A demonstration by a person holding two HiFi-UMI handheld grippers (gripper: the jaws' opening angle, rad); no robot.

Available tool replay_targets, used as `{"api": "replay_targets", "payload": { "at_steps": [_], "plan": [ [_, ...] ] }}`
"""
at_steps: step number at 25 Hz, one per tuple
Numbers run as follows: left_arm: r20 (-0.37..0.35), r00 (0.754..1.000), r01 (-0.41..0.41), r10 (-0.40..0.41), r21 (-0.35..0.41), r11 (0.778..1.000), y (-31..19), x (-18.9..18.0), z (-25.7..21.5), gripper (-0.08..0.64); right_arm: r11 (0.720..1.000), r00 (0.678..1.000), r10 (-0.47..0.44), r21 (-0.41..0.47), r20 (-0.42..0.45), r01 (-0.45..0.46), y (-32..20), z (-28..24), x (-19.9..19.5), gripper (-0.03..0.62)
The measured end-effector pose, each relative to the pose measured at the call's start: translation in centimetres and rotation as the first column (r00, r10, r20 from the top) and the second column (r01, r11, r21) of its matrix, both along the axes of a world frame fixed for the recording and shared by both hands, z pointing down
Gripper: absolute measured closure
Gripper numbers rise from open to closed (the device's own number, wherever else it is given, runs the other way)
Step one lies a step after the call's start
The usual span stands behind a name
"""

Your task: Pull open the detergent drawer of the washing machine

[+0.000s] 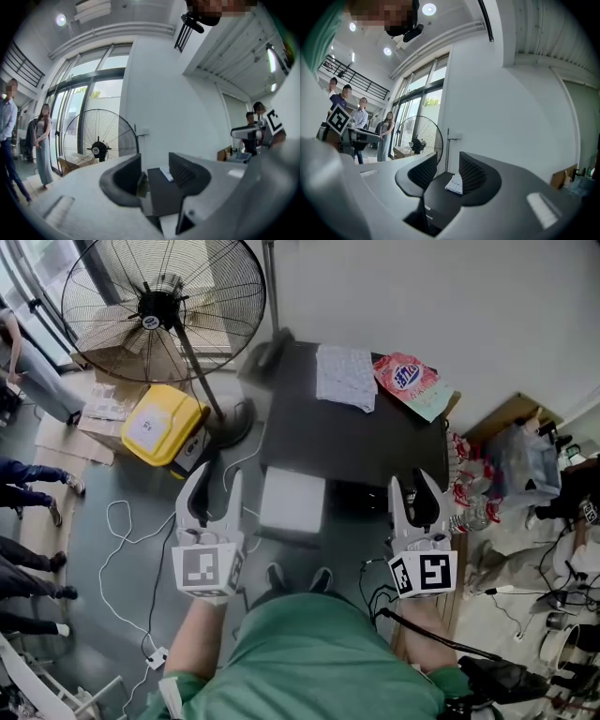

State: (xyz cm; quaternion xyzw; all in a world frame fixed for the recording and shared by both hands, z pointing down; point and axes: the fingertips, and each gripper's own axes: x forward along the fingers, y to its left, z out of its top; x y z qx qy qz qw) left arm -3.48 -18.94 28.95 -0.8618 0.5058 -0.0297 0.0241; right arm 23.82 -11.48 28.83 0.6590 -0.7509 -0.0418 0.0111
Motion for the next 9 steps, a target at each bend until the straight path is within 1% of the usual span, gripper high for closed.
{"api": "replay_targets", "payload": {
  "at_steps": [9],
  "plan": [
    [-0.004, 1.000, 0.000, 0.000, 0.000, 1.000, -0.10, -0.72, -0.01, 0.380, 1.000, 1.000, 0.002, 0.000, -0.003, -0.002, -0.04, 0.02, -0.70, 0.443]
  ]
}}
